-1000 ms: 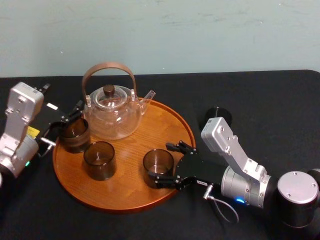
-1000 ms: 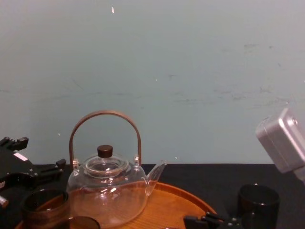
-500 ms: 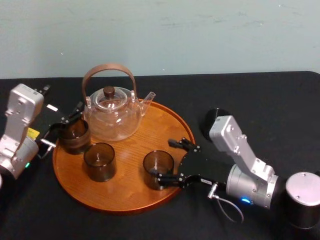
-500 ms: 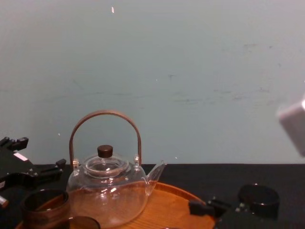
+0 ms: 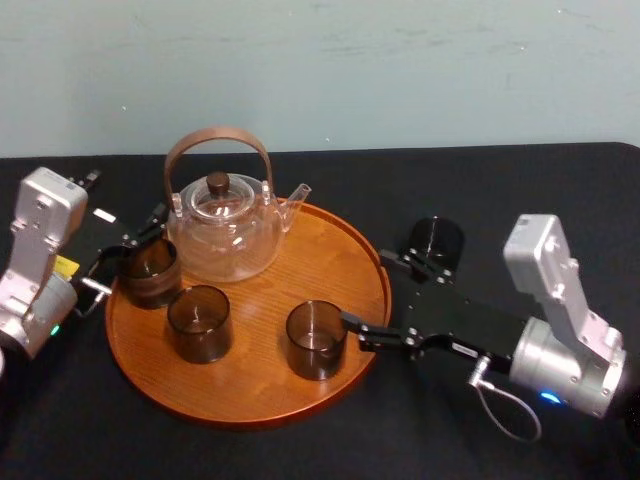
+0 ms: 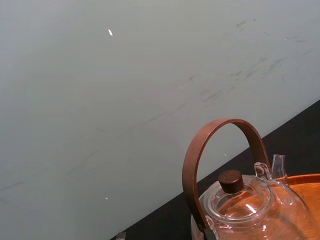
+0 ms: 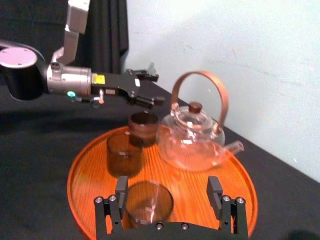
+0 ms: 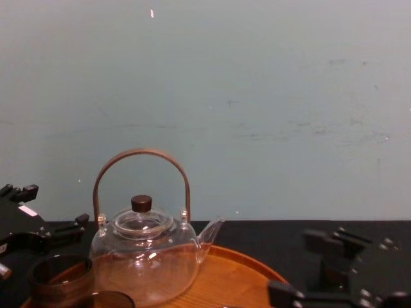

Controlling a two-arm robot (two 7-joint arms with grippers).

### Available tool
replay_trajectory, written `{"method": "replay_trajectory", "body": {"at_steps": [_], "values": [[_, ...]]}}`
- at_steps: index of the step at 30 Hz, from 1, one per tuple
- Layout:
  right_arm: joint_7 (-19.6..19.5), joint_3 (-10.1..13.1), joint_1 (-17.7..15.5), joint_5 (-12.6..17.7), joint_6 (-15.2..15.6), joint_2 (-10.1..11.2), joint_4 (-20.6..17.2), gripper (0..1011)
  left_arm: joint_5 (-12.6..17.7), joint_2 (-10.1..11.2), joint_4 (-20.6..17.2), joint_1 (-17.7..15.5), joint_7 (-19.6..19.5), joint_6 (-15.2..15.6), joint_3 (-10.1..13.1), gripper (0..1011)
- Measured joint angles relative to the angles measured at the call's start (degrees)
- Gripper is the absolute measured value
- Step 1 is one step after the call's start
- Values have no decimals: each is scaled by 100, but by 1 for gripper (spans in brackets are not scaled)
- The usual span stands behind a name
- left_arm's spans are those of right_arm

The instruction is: Pick up the glass from the table and place it on the tray.

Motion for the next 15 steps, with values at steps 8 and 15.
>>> {"method": "replay_trajectory", "body": {"at_steps": [8,15], "values": [[-68,348,-446,192,-140,310,22,1002,0,0,0,0,0,0,0,1001],[-161,733,-705,414,-180,459,151,1002,0,0,0,0,0,0,0,1001]]}}
